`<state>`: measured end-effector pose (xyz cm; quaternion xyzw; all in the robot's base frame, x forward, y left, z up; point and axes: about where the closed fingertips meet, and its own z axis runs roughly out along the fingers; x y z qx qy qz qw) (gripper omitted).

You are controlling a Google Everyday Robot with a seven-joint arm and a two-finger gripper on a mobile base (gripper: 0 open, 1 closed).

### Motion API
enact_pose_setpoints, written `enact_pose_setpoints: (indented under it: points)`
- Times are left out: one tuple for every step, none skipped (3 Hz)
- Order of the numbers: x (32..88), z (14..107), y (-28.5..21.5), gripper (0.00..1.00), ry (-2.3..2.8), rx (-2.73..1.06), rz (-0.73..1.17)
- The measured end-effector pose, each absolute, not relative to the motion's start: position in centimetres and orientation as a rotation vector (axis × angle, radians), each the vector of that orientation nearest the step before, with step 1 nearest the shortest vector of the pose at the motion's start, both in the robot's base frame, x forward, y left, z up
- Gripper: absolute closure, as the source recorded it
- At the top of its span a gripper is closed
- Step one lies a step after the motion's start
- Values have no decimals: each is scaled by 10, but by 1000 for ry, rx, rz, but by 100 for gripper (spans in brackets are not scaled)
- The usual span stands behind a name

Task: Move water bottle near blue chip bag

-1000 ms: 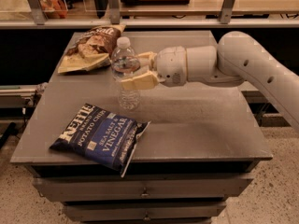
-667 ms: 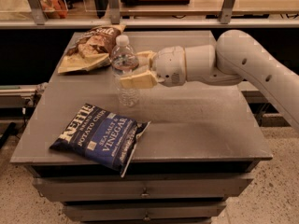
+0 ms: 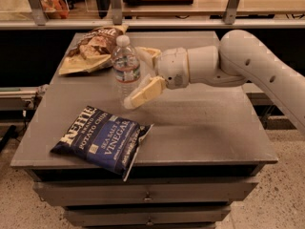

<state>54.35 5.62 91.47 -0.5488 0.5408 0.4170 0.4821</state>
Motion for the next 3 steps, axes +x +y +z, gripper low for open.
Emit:
enact_pose_setpoints:
  points:
    - [568,904,16,0,1433,-1293,871]
    - [608,903,-75,0,1579,-1175,605]
    - [605,904,-66,0,1567,-1187,628]
